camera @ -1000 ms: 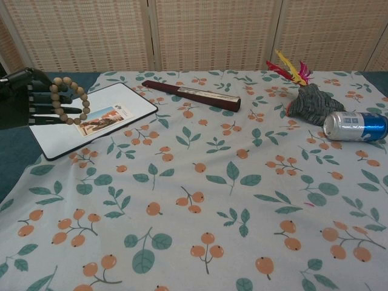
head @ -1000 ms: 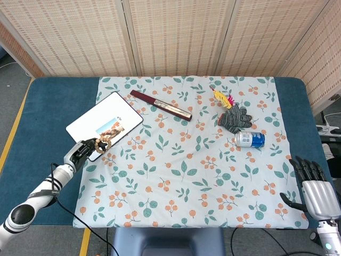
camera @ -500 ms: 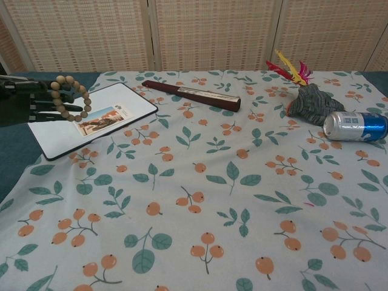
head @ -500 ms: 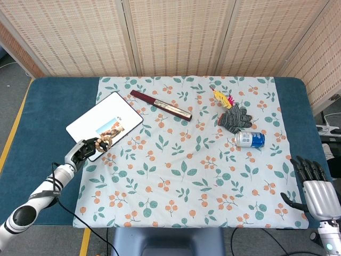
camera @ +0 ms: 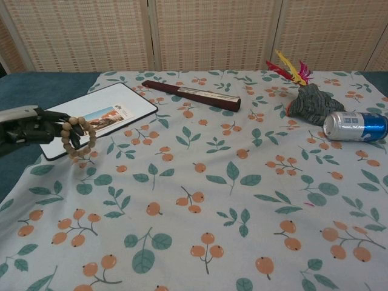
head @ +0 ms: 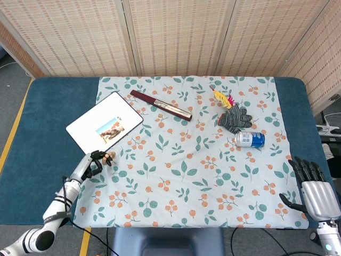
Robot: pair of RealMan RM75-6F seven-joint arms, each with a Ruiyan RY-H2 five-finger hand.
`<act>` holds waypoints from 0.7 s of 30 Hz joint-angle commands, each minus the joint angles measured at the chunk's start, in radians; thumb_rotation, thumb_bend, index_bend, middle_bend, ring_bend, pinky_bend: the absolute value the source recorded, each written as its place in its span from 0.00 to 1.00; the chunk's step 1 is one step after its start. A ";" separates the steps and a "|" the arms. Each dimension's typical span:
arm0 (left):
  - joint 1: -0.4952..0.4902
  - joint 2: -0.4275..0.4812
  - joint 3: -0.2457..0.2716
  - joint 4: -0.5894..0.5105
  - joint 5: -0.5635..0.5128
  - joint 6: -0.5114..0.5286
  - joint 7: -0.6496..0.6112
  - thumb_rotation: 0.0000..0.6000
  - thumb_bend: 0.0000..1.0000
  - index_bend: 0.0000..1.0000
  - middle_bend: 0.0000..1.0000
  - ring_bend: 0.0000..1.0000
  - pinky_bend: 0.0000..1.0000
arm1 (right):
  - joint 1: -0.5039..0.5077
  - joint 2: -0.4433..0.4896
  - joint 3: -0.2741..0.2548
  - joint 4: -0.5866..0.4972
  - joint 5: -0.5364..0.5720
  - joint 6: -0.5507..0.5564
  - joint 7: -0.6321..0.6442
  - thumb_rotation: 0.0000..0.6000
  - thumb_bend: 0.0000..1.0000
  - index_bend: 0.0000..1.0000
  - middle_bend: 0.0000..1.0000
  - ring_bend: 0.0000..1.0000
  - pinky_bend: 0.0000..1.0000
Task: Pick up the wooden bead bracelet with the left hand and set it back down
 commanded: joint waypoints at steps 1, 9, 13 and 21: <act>-0.021 -0.058 0.109 0.052 0.090 0.103 0.044 1.00 1.00 0.40 0.45 0.17 0.00 | 0.000 0.000 0.000 0.001 0.000 0.000 0.002 0.72 0.19 0.00 0.00 0.00 0.00; -0.065 -0.083 0.244 0.087 0.146 0.179 0.131 1.00 1.00 0.39 0.40 0.14 0.00 | -0.004 0.007 0.001 -0.001 -0.004 0.010 0.011 0.72 0.19 0.00 0.00 0.00 0.00; -0.069 -0.080 0.285 0.082 0.178 0.254 0.179 1.00 0.89 0.32 0.35 0.13 0.00 | -0.006 0.009 0.000 -0.003 -0.006 0.010 0.011 0.72 0.19 0.00 0.00 0.00 0.00; -0.044 -0.048 0.321 0.078 0.271 0.507 0.240 1.00 0.51 0.00 0.05 0.00 0.00 | -0.009 0.001 0.004 -0.001 -0.007 0.024 -0.011 0.72 0.19 0.00 0.00 0.00 0.00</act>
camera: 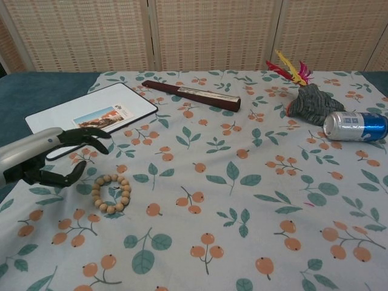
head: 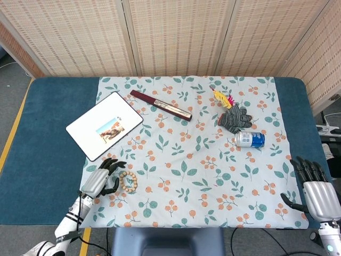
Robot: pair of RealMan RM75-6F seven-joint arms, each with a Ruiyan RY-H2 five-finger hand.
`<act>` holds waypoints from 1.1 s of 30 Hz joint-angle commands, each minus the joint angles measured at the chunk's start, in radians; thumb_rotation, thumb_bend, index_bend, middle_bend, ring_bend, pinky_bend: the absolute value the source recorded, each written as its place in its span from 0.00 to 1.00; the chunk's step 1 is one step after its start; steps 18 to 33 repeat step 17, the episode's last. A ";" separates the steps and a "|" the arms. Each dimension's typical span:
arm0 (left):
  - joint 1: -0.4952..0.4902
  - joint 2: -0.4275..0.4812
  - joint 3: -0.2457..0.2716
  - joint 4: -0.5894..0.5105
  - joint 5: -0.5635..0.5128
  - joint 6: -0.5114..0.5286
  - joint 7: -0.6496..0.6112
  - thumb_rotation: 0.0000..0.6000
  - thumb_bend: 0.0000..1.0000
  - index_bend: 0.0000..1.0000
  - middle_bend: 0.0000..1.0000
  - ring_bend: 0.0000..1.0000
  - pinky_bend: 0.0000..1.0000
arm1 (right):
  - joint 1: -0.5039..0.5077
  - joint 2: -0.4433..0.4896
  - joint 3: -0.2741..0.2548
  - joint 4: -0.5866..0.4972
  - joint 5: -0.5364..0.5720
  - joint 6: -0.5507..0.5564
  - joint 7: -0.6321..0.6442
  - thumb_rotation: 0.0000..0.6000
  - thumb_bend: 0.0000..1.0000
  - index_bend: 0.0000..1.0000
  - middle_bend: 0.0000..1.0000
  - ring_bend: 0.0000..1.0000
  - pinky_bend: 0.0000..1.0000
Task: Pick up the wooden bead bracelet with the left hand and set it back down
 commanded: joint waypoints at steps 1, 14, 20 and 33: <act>0.032 0.049 0.021 -0.011 0.074 0.165 0.048 1.00 0.50 0.00 0.03 0.00 0.00 | -0.005 -0.007 0.006 0.006 -0.003 0.019 -0.013 0.72 0.19 0.00 0.00 0.00 0.00; 0.270 0.316 0.147 -0.122 0.110 0.489 0.373 1.00 0.47 0.00 0.00 0.00 0.00 | -0.013 -0.047 0.025 0.012 0.025 0.046 -0.090 0.72 0.19 0.00 0.00 0.00 0.00; 0.265 0.322 0.148 -0.127 0.095 0.484 0.390 1.00 0.47 0.00 0.00 0.00 0.00 | -0.012 -0.054 0.024 0.020 0.012 0.053 -0.109 0.72 0.19 0.00 0.00 0.00 0.00; 0.265 0.322 0.148 -0.127 0.095 0.484 0.390 1.00 0.47 0.00 0.00 0.00 0.00 | -0.012 -0.054 0.024 0.020 0.012 0.053 -0.109 0.72 0.19 0.00 0.00 0.00 0.00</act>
